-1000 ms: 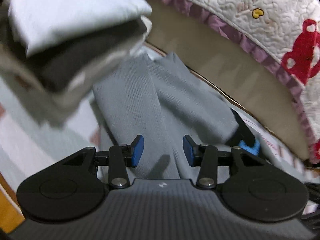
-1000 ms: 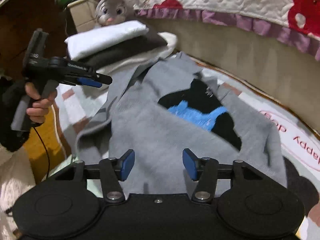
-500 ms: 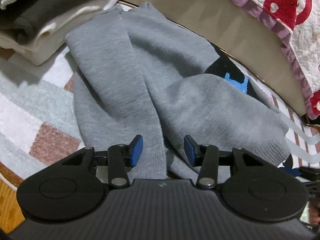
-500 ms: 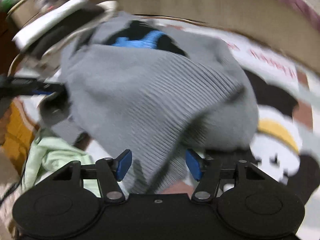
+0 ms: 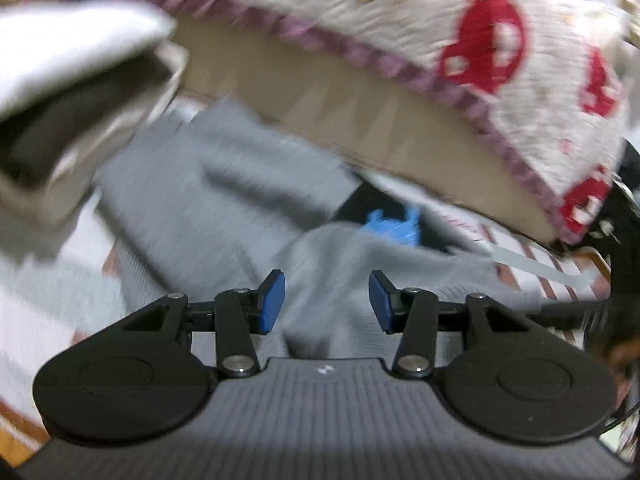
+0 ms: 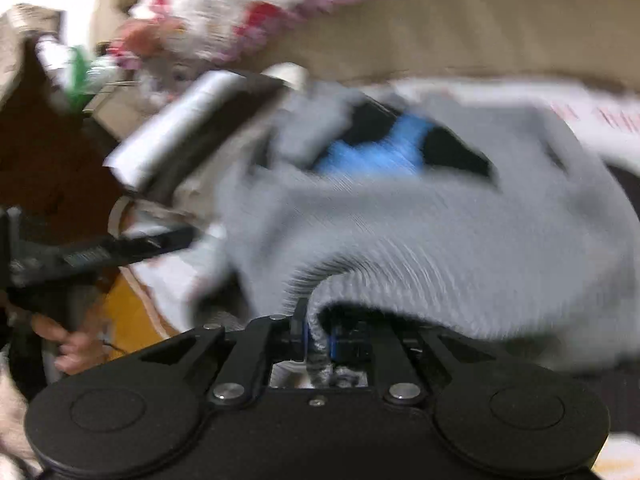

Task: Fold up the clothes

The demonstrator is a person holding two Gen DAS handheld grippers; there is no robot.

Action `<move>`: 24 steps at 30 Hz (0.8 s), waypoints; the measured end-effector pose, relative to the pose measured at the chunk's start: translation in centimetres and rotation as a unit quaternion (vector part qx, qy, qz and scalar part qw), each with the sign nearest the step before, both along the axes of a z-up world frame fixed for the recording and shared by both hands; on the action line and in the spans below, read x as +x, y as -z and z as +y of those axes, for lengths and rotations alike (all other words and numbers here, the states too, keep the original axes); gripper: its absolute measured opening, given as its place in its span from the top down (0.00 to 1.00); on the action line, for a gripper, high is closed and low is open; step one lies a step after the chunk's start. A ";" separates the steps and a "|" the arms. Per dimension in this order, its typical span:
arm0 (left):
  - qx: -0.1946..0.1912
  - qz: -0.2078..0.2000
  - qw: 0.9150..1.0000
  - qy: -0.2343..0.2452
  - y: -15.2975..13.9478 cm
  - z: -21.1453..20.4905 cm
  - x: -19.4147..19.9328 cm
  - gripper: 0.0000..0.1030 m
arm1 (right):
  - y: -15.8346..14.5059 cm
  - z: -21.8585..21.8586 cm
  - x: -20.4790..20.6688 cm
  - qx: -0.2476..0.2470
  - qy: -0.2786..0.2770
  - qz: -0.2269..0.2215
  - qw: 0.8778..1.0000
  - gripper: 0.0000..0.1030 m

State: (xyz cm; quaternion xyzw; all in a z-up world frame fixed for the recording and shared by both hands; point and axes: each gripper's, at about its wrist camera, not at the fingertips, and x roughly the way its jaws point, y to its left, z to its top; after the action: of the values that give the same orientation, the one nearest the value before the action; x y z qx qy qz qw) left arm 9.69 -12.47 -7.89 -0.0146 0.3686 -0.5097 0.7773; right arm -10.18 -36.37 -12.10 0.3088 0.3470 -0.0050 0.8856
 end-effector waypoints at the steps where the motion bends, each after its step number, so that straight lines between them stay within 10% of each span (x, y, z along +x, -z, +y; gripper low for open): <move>1: -0.014 -0.015 1.000 0.016 -0.5 0.0 -0.6 0.55 | -1.4 0.3 0.6 -0.002 -0.012 -0.015 1.000 0.88; 11: -0.058 -0.168 0.983 0.049 -2.5 -1.5 -6.5 0.22 | -10.3 3.0 3.9 0.063 -0.091 -0.101 0.989 0.88; 12: -0.055 -0.184 0.980 0.046 -2.5 -1.7 -6.9 0.30 | -10.5 3.6 3.9 0.075 -0.103 -0.108 0.986 0.88; 13: -0.049 -0.201 0.977 0.042 -2.7 -1.6 -7.3 0.76 | -10.6 4.2 3.9 0.088 -0.115 -0.114 0.983 0.88; 14: -0.034 -0.212 0.976 0.023 -3.1 -1.3 -7.4 0.88 | -10.6 4.7 4.0 0.100 -0.130 -0.118 0.979 0.88; 18: 0.002 -0.223 0.971 -0.085 -4.3 1.1 -7.0 0.89 | -10.2 4.8 2.3 0.042 -0.148 -0.115 0.981 0.83; 20: 0.012 -0.216 0.963 -0.160 -4.2 3.5 -5.9 0.89 | -9.1 3.4 -0.1 -0.032 -0.100 -0.082 0.991 0.48; 24: -0.027 -0.155 0.948 -0.277 -4.0 9.0 -3.0 0.89 | -4.8 0.6 -4.0 -0.145 -0.029 0.016 0.989 0.48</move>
State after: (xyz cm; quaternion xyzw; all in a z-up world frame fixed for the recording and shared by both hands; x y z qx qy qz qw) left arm 6.66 -3.45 -3.87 -0.0580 0.2106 -0.2806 0.9347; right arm -14.19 -35.76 -7.32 0.1672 0.3654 -0.0348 0.9151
